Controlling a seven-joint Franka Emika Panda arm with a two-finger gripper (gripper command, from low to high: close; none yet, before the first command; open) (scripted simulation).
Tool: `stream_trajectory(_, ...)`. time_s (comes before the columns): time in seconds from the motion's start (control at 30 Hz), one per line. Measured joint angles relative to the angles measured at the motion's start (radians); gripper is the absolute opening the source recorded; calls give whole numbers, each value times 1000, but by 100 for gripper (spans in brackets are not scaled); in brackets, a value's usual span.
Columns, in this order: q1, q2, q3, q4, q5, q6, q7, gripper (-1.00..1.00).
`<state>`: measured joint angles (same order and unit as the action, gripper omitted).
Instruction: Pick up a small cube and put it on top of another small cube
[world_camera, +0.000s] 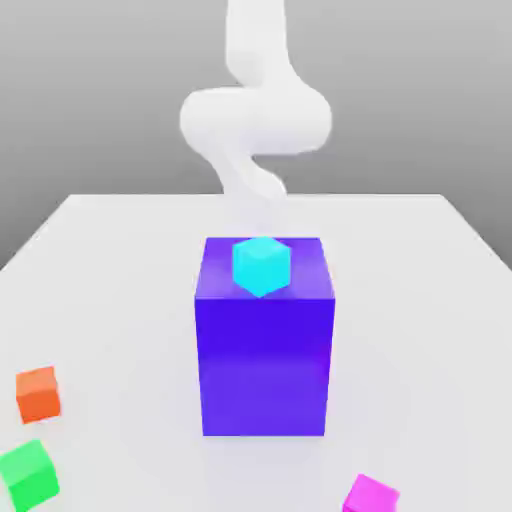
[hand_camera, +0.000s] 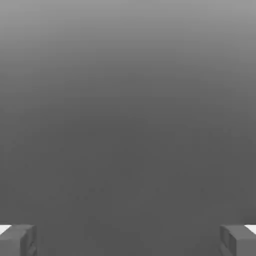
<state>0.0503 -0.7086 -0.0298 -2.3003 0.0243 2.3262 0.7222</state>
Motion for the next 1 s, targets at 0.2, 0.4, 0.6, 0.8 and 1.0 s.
stream_trajectory(0.2,112,224,-63,0,66,64,-195,0)
stream_trajectory(0.4,189,444,-90,-1,136,124,-389,0)
stream_trajectory(0.6,238,660,-82,-1,178,188,-562,0)
stream_trajectory(0.8,265,867,-65,-5,153,259,-689,0)
stream_trajectory(1.0,291,1065,-63,-6,61,344,-755,0)
